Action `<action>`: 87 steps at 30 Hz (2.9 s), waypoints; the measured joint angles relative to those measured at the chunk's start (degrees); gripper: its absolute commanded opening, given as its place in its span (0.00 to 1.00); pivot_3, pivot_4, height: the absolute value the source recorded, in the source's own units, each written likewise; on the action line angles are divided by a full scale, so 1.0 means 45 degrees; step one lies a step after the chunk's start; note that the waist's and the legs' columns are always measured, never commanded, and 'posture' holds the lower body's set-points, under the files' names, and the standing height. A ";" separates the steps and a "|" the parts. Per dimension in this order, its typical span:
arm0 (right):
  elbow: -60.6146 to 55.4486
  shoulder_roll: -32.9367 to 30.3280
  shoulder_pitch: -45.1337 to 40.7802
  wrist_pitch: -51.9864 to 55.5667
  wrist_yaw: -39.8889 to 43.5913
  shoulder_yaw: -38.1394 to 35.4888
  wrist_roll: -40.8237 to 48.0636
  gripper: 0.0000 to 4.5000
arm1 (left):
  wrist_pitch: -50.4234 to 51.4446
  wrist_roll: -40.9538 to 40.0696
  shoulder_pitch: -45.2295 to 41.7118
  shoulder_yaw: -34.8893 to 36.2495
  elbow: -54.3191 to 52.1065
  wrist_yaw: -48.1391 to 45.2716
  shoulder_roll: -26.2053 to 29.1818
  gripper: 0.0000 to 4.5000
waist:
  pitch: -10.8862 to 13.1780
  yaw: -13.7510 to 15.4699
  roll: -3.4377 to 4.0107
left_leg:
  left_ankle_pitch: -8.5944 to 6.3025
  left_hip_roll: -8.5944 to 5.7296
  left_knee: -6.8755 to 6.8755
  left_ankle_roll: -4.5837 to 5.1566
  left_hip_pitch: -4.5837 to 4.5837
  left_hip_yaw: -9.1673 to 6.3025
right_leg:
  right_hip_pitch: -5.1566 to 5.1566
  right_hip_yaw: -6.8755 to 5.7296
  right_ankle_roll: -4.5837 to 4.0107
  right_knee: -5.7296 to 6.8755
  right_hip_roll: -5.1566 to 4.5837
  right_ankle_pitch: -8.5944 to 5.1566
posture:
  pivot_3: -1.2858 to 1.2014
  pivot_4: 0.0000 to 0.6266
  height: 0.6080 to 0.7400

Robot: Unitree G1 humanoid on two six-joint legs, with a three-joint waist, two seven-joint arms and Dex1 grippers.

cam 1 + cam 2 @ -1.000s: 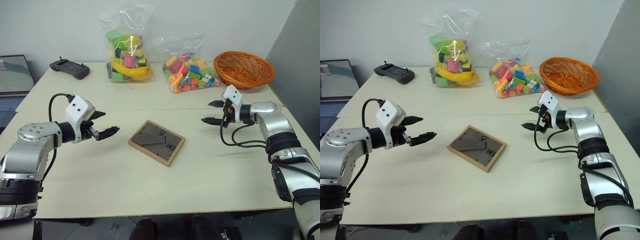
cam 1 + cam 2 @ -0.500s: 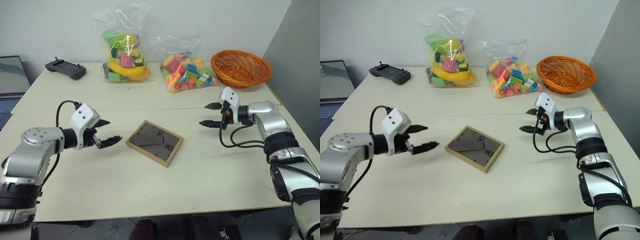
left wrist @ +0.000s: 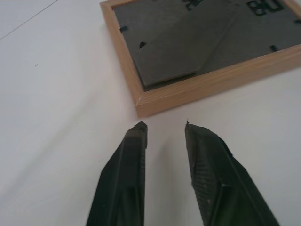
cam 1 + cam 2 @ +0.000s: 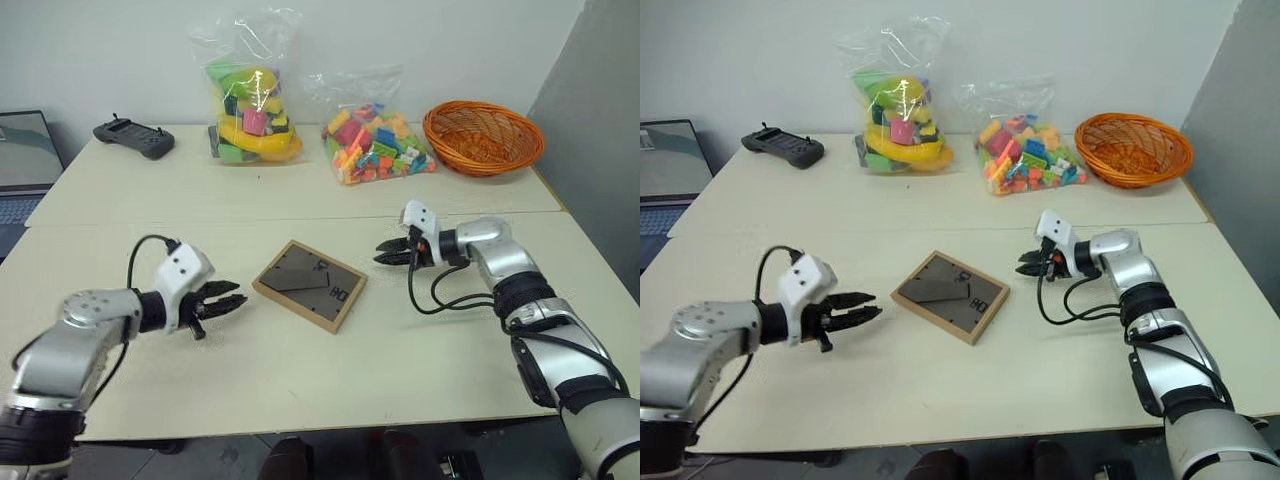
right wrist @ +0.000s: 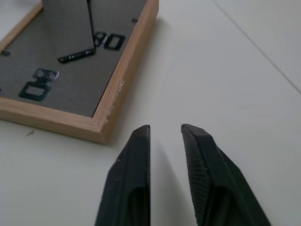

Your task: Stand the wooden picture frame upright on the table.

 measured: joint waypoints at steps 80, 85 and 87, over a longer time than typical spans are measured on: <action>-0.6472 0.0943 0.3661 0.2563 -0.2554 0.1756 -0.0786 0.00 | 0.9026 -0.4426 -0.5082 0.0058 0.6963 -0.1498 -0.4109 0.58 | -0.0126 0.0166 0.0090 | 0.0007 -0.0033 0.0019 -0.0009 0.0082 -0.0038 | 0.0080 0.0004 0.0004 0.0002 -0.0004 -0.0002 | 0.52 0.24 1.00; -0.6518 0.0861 0.3766 0.2519 -0.2630 0.1711 -0.0703 0.00 | 0.9457 -0.4730 -0.4979 0.0511 0.6959 -0.1041 -0.4231 0.36 | -0.0125 0.0033 0.0088 | 0.0008 -0.0029 0.0014 -0.0012 0.0081 -0.0043 | 0.0079 0.0000 0.0004 0.0001 -0.0002 -0.0003 | 0.52 0.24 1.00; -0.6535 0.0814 0.3788 0.2519 -0.2655 0.1680 -0.0656 0.00 | 0.9647 -0.4911 -0.4898 0.0731 0.6821 -0.0920 -0.4284 0.31 | -0.0125 0.0010 0.0089 | 0.0008 -0.0029 0.0012 -0.0012 0.0082 -0.0044 | 0.0079 0.0001 0.0004 0.0000 -0.0002 -0.0003 | 0.52 0.24 1.00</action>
